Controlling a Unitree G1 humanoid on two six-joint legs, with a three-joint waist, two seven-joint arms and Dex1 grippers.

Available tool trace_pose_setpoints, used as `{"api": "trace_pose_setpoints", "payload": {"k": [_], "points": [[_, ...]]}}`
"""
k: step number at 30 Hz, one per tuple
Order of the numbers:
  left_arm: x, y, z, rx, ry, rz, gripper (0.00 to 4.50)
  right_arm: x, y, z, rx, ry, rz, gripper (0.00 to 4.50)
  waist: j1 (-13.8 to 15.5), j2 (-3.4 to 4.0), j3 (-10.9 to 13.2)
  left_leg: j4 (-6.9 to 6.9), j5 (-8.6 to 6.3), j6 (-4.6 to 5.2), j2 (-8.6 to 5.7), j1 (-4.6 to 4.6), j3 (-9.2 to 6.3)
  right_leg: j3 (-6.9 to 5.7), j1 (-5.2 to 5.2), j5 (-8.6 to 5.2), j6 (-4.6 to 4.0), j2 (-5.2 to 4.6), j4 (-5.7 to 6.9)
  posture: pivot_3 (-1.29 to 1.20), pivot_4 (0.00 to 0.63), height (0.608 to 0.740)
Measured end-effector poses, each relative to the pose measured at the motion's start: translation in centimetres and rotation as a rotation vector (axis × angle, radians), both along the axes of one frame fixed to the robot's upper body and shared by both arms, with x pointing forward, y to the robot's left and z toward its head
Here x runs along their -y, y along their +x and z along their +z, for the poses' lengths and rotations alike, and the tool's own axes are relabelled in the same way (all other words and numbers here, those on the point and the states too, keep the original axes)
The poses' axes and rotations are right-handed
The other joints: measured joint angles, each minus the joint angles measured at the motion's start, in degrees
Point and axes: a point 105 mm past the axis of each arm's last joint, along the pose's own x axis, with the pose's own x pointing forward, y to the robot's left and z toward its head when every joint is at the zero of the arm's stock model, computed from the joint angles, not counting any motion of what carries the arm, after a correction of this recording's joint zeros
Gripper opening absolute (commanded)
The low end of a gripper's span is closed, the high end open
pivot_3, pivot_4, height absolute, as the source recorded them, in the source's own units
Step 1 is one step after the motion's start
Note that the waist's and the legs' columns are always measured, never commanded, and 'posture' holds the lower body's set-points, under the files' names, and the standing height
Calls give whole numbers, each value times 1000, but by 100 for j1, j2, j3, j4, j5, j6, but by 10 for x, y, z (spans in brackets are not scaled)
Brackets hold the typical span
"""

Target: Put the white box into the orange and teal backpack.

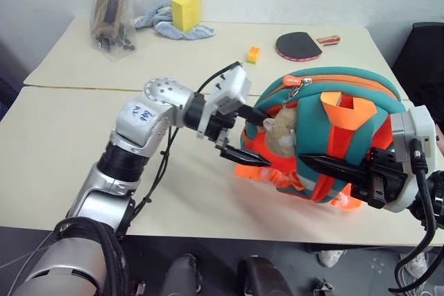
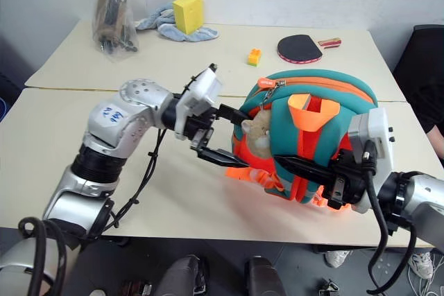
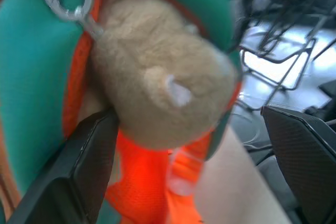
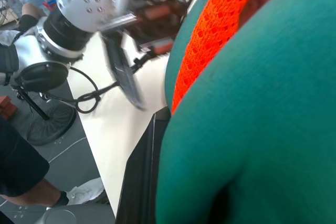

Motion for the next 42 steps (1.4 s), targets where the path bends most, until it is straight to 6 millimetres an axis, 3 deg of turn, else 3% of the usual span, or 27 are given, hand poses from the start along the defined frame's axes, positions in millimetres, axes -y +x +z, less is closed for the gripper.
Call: {"api": "trace_pose_setpoints", "payload": {"k": [3,5,14,18,26,30,33,36,38,42], "points": [[4,5,-2,-29,-17,27,4479,0,-2,-3,-23,9,4,0,0,0,0,-2,0,1,0,0,0,0,0,0,0,-1,-2,0,150,740],[5,6,-2,-37,-26,39,4101,0,-3,-3,-27,14,7,0,0,0,0,-2,0,0,0,0,0,0,0,0,0,-1,-1,0,150,740],[8,15,-1,-117,-77,99,1488,2,-4,-4,-38,23,-17,0,15,0,0,-3,0,0,0,0,-1,-2,1,0,0,-1,-3,0,150,740],[5,14,1,-124,-79,89,723,5,-5,-4,-35,20,-29,0,14,0,0,-3,0,-1,0,1,-1,-2,2,0,0,-1,-4,0,150,740],[-40,30,23,-85,-71,109,611,12,-7,-5,-26,0,-54,0,-7,0,0,-9,1,-2,0,3,-1,-2,-1,0,0,1,-5,0,150,740],[-86,54,25,-23,1,206,611,14,-8,-8,-28,-4,-63,0,-24,0,0,-17,1,-3,0,3,3,0,-5,0,0,2,-9,0,150,740],[-102,60,6,7,94,219,611,15,-8,-10,-26,-3,-66,0,-10,0,0,-17,1,-2,-1,2,3,0,-5,0,0,-1,-11,0,150,740],[-110,64,-31,6,199,241,611,16,-9,-13,-26,-8,-74,0,1,0,0,-12,0,0,-1,2,3,-1,-4,0,0,-5,-10,0,150,740],[-107,66,-56,-33,228,258,611,17,-8,-13,-15,-13,-85,0,2,0,0,-9,-2,3,-1,0,2,-1,-4,0,0,-7,-7,0,150,740],[-84,65,-86,-56,235,256,611,18,-6,-12,-3,-10,-95,0,4,0,0,-10,-3,5,-1,-1,2,-2,-5,0,0,-7,-6,0,150,740]]}}
